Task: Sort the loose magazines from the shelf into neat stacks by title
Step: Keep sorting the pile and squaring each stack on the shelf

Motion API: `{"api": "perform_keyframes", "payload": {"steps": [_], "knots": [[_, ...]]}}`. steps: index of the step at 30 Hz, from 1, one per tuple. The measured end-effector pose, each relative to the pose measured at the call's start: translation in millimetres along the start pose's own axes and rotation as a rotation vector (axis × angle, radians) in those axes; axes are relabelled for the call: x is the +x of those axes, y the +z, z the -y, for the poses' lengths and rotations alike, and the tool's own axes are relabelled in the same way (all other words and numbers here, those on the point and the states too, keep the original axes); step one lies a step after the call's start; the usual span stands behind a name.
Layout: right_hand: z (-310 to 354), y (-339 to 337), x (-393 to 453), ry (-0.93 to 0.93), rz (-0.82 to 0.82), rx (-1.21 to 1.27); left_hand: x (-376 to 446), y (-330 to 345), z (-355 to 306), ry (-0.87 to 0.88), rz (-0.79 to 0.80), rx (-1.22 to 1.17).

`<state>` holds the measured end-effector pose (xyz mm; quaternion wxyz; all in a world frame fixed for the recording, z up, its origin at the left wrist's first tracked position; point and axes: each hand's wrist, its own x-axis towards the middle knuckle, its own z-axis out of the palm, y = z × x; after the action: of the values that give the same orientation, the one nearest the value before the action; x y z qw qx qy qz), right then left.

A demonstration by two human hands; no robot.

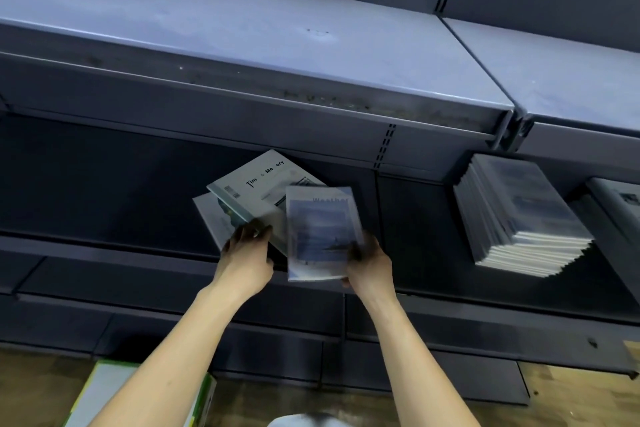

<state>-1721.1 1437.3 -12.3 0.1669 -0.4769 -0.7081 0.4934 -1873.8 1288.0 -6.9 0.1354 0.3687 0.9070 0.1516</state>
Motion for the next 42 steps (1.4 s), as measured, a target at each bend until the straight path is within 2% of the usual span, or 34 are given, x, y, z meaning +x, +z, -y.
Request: {"api": "perform_keyframes", "payload": {"steps": [4, 9, 14, 21, 29, 42], "knots": [[-0.8, 2.3, -1.9, 0.054, -0.004, 0.079, -0.3, -1.8, 0.8, 0.004, 0.013, 0.003], [-4.0, 8.6, -4.5, 0.029, -0.013, 0.041, -2.5, -2.5, -1.3, 0.021, 0.016, 0.025], [-2.9, 5.6, -10.5, 0.123, 0.017, 0.139, -5.6, -0.9, -0.8, 0.040, -0.007, 0.029], [-18.3, -12.3, -39.3, 0.101, -0.158, 0.266, -4.1, 6.2, -17.9, 0.135, -0.050, 0.084], [-38.1, -62.8, -69.0, 0.180, -0.400, 0.411, -13.5, 21.5, -67.7, 0.292, -0.004, 0.118], [-59.1, -151.3, -115.1, 0.117, -0.479, 0.571, -64.7, 37.9, -159.8, 0.400, -0.026, 0.119]]}}
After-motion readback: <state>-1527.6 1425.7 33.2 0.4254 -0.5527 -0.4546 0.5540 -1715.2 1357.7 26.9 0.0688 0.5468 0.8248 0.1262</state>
